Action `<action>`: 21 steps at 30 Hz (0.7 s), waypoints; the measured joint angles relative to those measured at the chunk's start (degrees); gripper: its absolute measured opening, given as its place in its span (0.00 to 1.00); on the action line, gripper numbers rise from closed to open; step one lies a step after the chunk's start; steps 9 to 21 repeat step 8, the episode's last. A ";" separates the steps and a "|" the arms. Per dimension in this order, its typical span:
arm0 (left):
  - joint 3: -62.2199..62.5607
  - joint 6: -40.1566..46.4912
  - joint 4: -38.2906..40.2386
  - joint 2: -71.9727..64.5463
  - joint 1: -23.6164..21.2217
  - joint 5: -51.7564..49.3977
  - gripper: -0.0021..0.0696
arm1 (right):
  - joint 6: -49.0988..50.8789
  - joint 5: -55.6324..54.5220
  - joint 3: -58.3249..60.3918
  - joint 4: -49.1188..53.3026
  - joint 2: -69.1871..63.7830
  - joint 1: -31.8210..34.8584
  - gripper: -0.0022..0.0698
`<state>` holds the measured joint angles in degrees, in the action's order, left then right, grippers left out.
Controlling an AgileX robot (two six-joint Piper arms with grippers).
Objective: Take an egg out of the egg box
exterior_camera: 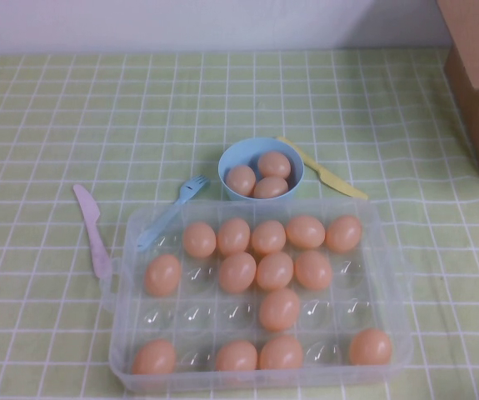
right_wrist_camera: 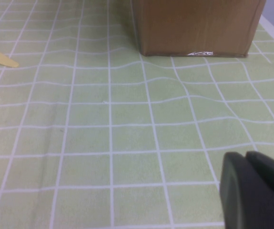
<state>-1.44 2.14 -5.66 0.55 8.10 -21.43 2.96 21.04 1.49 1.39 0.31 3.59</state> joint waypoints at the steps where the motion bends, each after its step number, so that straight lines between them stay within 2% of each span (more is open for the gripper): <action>1: 0.00 0.00 0.00 0.00 0.00 0.00 0.02 | 0.00 0.00 0.00 0.00 0.00 0.00 0.01; 21: 0.00 0.00 0.50 0.00 0.00 0.00 0.02 | 0.00 0.00 0.00 0.00 0.00 0.00 0.01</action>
